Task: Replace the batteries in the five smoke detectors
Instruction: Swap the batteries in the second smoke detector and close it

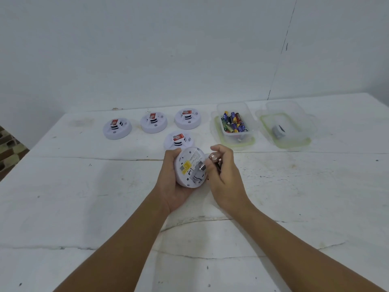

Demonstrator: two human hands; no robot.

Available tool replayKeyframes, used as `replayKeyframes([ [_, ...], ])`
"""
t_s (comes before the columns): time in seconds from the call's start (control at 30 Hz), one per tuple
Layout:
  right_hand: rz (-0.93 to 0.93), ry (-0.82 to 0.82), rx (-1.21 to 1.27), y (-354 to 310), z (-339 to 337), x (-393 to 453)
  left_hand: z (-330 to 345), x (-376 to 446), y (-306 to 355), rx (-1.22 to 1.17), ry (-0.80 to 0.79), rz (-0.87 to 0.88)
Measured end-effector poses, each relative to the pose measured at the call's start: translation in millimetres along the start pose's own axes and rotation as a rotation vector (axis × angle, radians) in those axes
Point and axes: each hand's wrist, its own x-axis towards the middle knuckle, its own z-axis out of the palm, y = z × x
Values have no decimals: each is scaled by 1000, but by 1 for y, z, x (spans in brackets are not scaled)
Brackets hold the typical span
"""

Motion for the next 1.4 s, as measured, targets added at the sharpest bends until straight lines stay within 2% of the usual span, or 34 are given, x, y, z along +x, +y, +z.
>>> replayKeyframes([
  [0.17, -65, 214, -124, -7, -28, 25, 30, 10, 9, -15, 25, 38],
  [0.27, -28, 336, -139, -9, -53, 41, 55, 20, 9, -9, 12, 59],
  [0.47, 40, 424, -271, 2, -126, 78, 112, 44, -1, -4, -80, 14],
  [0.67, 183, 348, -481, 19, -191, 108, 146, 75, -14, -5, -115, -82],
  [0.83, 303, 194, -703, 38, -203, 113, 155, 90, -22, -12, -119, -92],
  [1.1, 220, 141, -748, 36, -205, 123, 154, 104, -21, -21, -109, -76],
  [1.3, 208, -35, -764, 44, -195, 132, 147, 101, -17, -30, -116, -78],
  [1.4, 208, -13, -772, 43, -193, 131, 142, 98, -12, -50, -145, -58],
])
